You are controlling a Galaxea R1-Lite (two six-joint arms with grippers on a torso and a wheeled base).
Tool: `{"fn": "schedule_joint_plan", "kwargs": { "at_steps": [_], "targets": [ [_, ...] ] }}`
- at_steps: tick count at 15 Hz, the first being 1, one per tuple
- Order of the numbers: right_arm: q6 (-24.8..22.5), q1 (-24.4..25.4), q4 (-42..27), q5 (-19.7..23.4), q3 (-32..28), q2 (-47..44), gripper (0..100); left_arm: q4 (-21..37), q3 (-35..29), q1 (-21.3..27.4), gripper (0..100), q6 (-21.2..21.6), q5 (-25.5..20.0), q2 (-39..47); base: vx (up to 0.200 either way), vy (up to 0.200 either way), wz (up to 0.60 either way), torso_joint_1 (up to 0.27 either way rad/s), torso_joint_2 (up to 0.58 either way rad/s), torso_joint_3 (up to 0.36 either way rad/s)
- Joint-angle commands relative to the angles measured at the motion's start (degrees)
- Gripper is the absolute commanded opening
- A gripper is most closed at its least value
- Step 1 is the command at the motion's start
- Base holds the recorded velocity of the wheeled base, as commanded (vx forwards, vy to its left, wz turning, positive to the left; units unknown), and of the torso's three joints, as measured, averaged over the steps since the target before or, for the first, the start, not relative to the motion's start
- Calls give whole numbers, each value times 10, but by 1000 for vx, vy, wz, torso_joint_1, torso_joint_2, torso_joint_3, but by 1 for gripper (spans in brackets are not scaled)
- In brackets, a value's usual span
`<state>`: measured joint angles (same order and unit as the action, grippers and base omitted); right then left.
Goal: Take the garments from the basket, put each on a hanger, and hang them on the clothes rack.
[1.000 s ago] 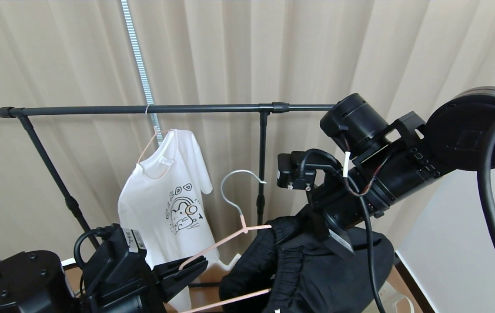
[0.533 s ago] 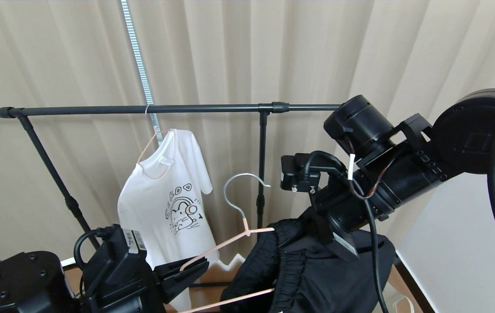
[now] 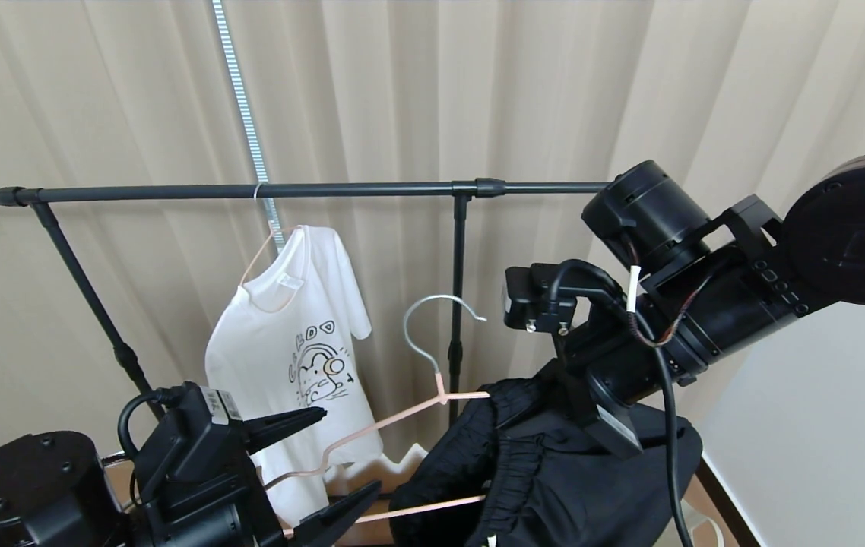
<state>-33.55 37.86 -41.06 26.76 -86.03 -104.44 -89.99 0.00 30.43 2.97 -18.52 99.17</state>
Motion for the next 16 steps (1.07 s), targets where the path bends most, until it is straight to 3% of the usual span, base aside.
{"fn": "schedule_joint_plan", "kwargs": {
  "at_steps": [1,3,6,9,11,13,14,16],
  "targets": [
    [0,-1,1,0,13,18,0,0,0,-26,100,-7,0,-2,0,0,0,0,0,0],
    [2,-13,19,-12,20,17,0,0,-14,-50,100,-42,-14,-28,0,0,0,0,0,0],
    [15,-30,84,-26,61,23,0,0,-14,-83,100,-51,-41,-51,0,0,0,0,0,0],
    [41,-52,261,-50,193,48,0,0,-23,-117,100,-62,-41,-41,0,0,0,0,0,0],
    [42,-66,414,-49,307,76,0,0,-9,-113,100,-66,-37,-13,0,0,0,0,0,0],
    [40,-75,495,-55,352,80,0,0,0,-96,100,-97,-35,26,0,0,0,0,0,0],
    [42,-75,527,-65,357,85,0,0,0,-77,100,-135,-30,66,0,0,0,0,0,0],
    [42,-75,530,-66,358,99,0,0,0,-35,100,-147,36,132,0,0,0,0,0,0]
  ]
}}
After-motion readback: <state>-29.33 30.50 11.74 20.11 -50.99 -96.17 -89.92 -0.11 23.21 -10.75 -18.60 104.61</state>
